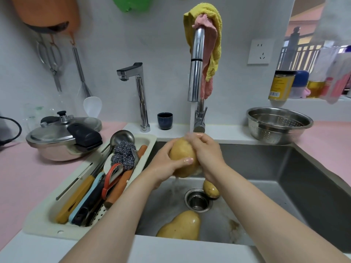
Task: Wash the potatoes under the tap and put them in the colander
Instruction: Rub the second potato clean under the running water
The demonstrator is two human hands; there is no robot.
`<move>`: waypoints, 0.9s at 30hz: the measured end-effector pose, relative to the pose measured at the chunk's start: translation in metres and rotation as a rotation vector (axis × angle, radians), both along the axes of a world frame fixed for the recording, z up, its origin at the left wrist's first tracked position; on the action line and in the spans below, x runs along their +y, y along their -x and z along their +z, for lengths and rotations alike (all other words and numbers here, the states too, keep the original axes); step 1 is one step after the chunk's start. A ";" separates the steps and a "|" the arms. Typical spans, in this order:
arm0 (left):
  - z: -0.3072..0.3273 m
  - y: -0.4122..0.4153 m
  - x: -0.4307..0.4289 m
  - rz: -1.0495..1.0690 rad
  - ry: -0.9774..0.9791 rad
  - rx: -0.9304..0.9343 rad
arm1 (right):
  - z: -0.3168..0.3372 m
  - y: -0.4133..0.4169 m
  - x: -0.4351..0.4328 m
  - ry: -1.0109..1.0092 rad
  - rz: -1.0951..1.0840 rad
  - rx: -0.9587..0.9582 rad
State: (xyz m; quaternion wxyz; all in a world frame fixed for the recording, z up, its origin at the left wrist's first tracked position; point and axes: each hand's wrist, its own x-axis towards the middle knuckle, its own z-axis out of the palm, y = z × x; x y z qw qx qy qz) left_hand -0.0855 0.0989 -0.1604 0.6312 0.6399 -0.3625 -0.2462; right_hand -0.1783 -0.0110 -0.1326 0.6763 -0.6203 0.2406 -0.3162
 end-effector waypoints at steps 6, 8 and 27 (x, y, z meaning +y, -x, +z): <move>-0.002 0.000 -0.002 0.052 0.004 -0.086 | 0.000 -0.002 0.000 -0.110 -0.007 0.044; -0.002 -0.004 -0.001 0.075 0.008 -0.112 | -0.003 0.003 0.000 -0.135 0.140 0.044; 0.002 -0.013 0.004 0.055 0.047 0.167 | -0.005 0.008 -0.004 -0.217 0.327 -0.176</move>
